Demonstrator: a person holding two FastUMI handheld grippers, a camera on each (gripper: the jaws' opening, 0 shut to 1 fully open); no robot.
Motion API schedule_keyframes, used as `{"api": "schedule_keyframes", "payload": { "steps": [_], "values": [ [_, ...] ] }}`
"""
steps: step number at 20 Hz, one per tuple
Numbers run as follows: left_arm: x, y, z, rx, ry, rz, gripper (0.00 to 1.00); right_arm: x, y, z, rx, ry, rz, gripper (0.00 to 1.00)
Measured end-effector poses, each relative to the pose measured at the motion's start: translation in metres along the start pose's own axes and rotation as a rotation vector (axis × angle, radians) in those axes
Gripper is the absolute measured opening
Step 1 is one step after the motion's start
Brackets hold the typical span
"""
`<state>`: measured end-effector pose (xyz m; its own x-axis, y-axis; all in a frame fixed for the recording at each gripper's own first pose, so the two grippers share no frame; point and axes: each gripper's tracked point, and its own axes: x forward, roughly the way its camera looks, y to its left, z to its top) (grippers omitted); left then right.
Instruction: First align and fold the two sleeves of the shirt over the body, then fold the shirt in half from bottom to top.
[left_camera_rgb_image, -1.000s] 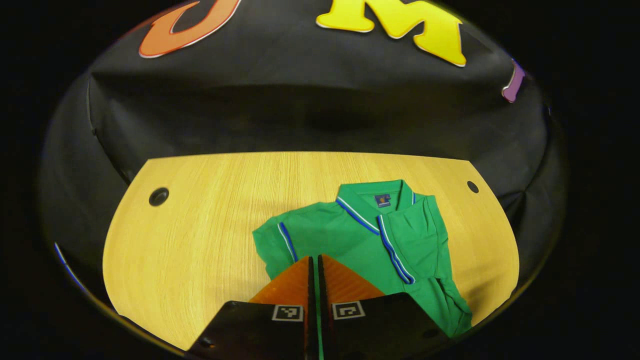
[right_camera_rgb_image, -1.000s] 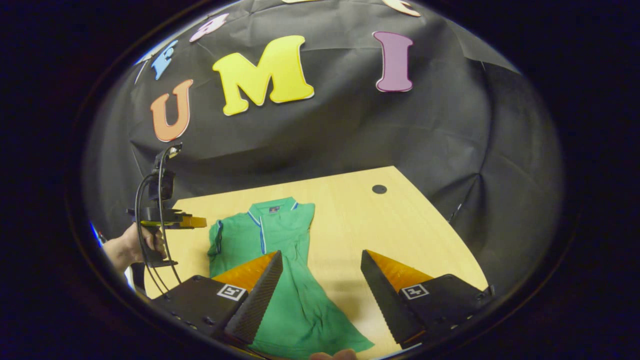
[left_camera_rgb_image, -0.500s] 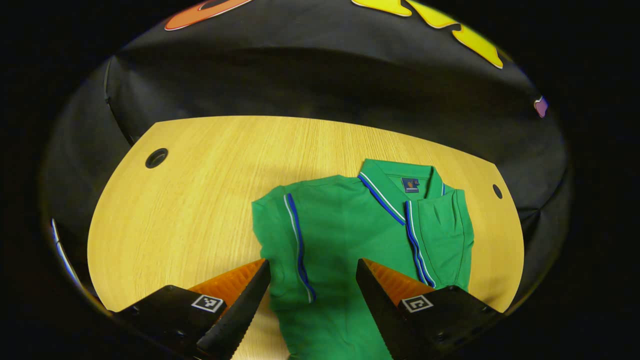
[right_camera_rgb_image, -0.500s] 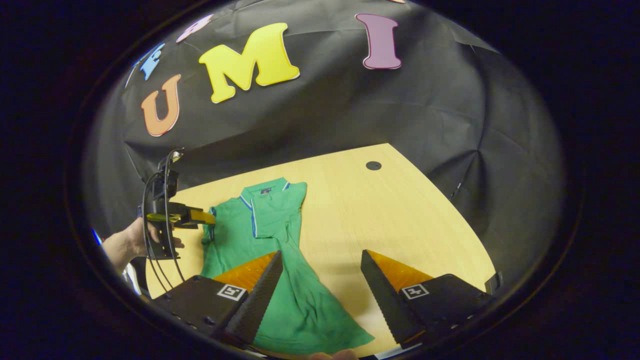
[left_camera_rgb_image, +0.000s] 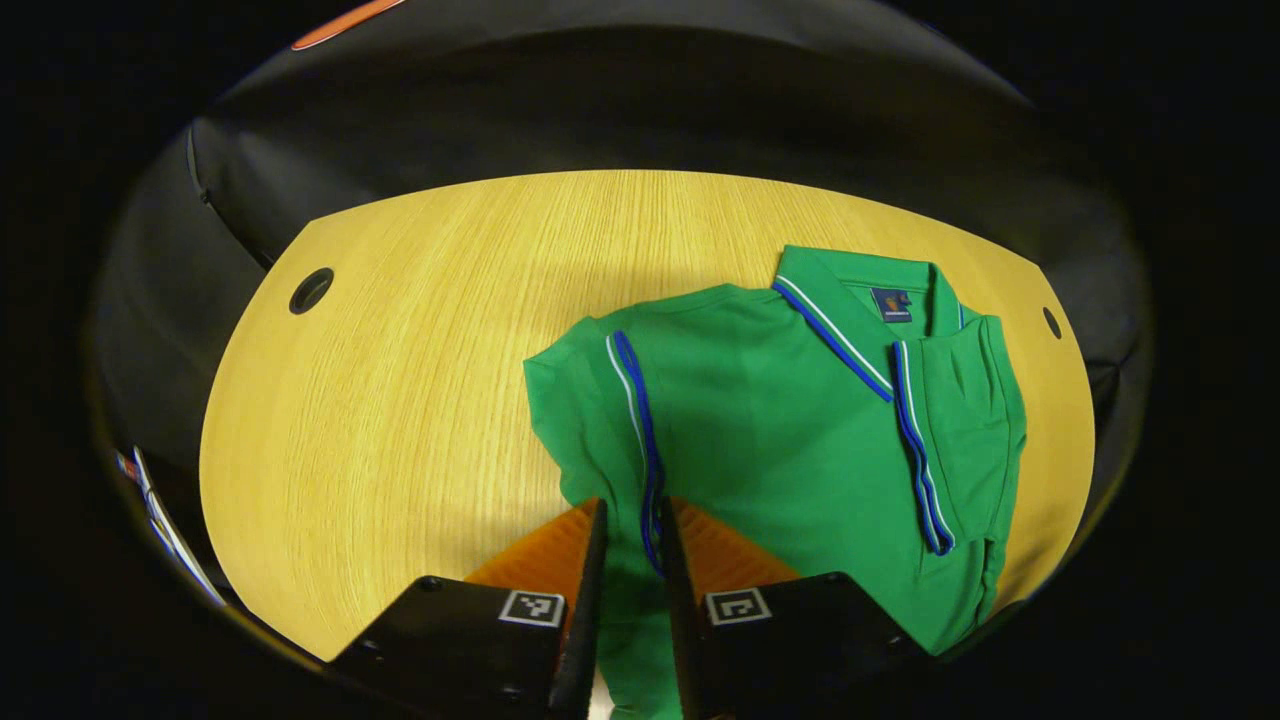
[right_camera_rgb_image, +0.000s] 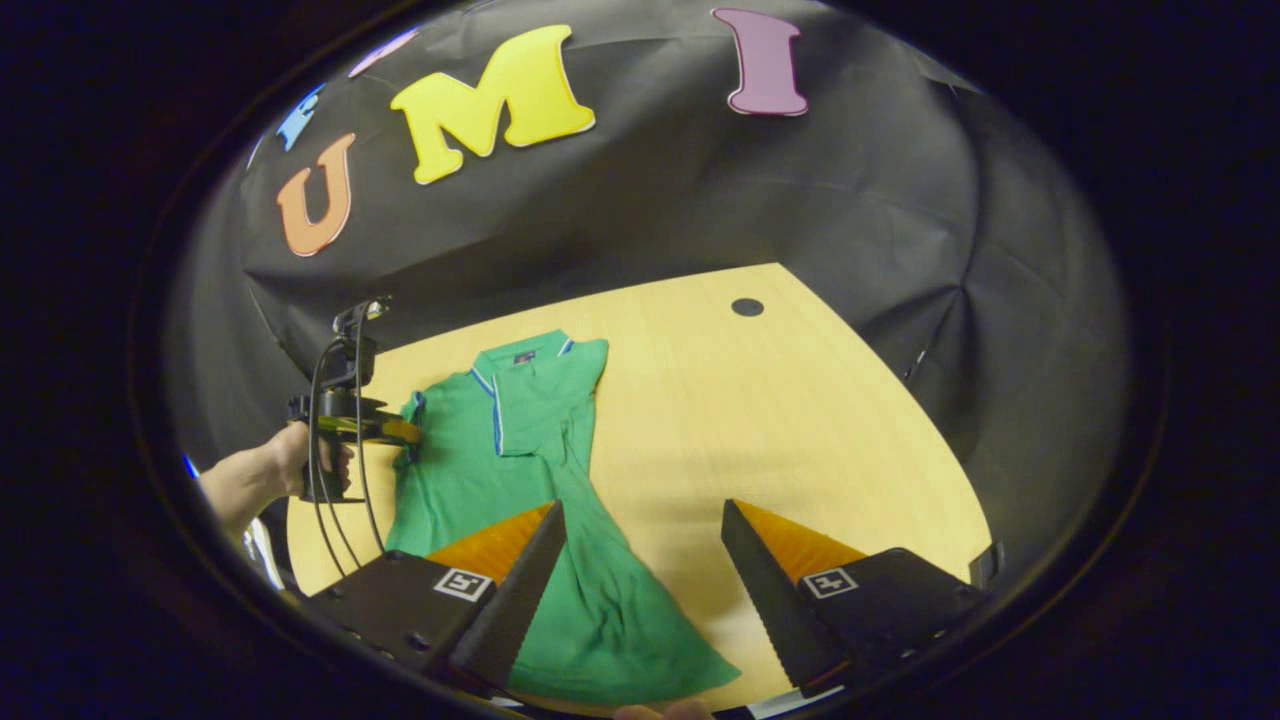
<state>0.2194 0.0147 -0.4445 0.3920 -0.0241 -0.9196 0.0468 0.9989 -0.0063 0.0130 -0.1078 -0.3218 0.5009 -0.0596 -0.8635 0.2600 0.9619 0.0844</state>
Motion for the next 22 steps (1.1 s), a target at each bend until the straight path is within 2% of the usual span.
{"api": "schedule_keyframes", "payload": {
  "steps": [2, 6, 7, 8, 9, 12, 16, 18, 19, 21, 22],
  "values": [
    [0.002, 0.0, 0.002, 0.013, -0.015, -0.018, 0.3, 0.003, 0.005, 0.0, -0.011, 0.004, 0.01, 0.96],
    [-0.019, -0.017, 0.014, 0.002, -0.074, -0.155, 0.1, 0.001, 0.006, 0.007, -0.017, -0.011, 0.021, 0.96],
    [-0.024, -0.02, 0.016, 0.002, -0.086, -0.161, 0.08, 0.002, 0.007, 0.008, -0.011, -0.012, 0.023, 0.92],
    [-0.031, -0.023, 0.018, 0.005, -0.097, -0.168, 0.08, 0.002, 0.007, 0.009, -0.004, -0.011, 0.028, 0.92],
    [-0.037, -0.027, 0.022, 0.004, -0.111, -0.177, 0.08, 0.002, 0.008, 0.009, 0.001, -0.01, 0.035, 0.96],
    [-0.051, -0.045, 0.026, -0.004, -0.124, -0.179, 0.07, -0.001, 0.009, 0.01, -0.006, -0.014, 0.046, 0.96],
    [-0.06, -0.08, 0.029, -0.023, -0.116, -0.129, 0.08, -0.008, 0.002, 0.012, -0.006, -0.028, 0.047, 0.96],
    [-0.065, -0.118, 0.028, -0.049, -0.112, -0.216, 0.1, -0.011, -0.003, 0.015, -0.003, -0.036, 0.046, 0.96],
    [-0.071, -0.131, 0.028, -0.059, -0.121, -0.234, 0.11, -0.014, -0.006, 0.017, -0.004, -0.043, 0.043, 0.96],
    [-0.085, -0.134, 0.034, -0.062, -0.156, -0.229, 0.19, -0.019, -0.011, 0.021, -0.003, -0.062, 0.04, 0.96],
    [-0.095, -0.129, 0.038, -0.061, -0.178, -0.219, 0.35, -0.021, -0.011, 0.022, -0.004, -0.07, 0.041, 0.96]
  ]
}}
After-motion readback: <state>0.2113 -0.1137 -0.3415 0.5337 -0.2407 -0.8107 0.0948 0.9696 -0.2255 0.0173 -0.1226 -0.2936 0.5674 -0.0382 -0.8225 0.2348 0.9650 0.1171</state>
